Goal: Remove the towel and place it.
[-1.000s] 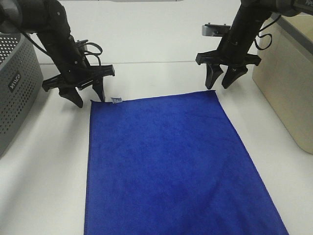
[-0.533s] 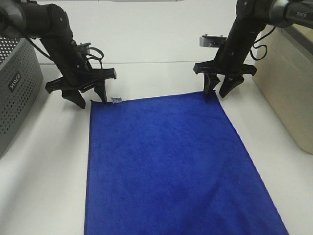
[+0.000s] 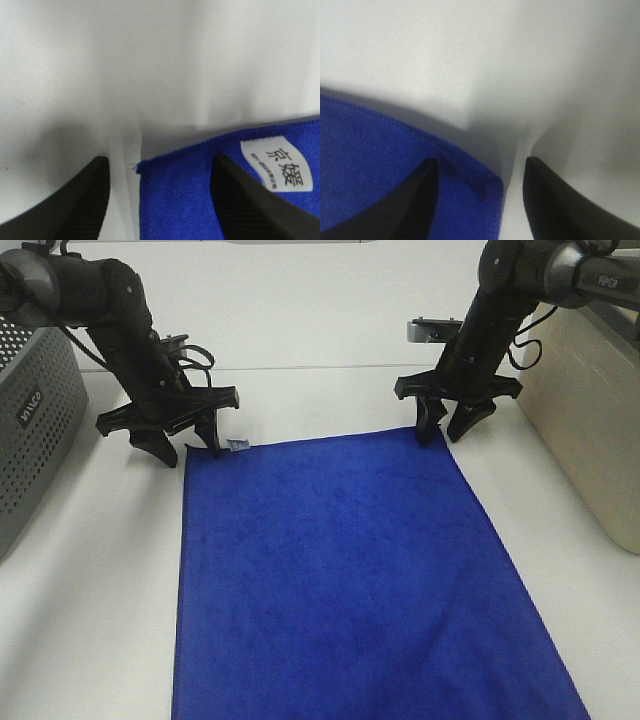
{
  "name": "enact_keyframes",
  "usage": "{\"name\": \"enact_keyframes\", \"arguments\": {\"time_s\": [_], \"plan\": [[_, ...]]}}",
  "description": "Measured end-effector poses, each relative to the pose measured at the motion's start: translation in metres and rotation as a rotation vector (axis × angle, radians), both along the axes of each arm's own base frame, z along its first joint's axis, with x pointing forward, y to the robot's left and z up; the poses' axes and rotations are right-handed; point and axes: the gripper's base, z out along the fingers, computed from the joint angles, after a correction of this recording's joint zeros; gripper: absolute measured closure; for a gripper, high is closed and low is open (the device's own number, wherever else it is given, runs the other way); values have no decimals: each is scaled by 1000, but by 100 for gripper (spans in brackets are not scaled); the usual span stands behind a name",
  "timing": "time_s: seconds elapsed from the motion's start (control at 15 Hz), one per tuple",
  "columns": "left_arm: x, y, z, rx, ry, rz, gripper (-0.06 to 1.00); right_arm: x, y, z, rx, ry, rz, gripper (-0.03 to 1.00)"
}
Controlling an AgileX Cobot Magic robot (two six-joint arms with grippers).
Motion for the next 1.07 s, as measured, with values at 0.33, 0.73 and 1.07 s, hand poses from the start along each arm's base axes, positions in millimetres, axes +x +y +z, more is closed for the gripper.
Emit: {"name": "enact_keyframes", "arguments": {"time_s": [0.33, 0.73, 1.07], "plan": [[2, -1, -2, -8, -11, 5, 39, 1, 0, -7, -2, 5, -1, 45], [5, -1, -5, -4, -46, -38, 70, 3, 0, -11, -2, -5, -4, 90], [6, -5, -7, -31, -66, -69, 94, 3, 0, -11, 0, -6, -5, 95]]}}
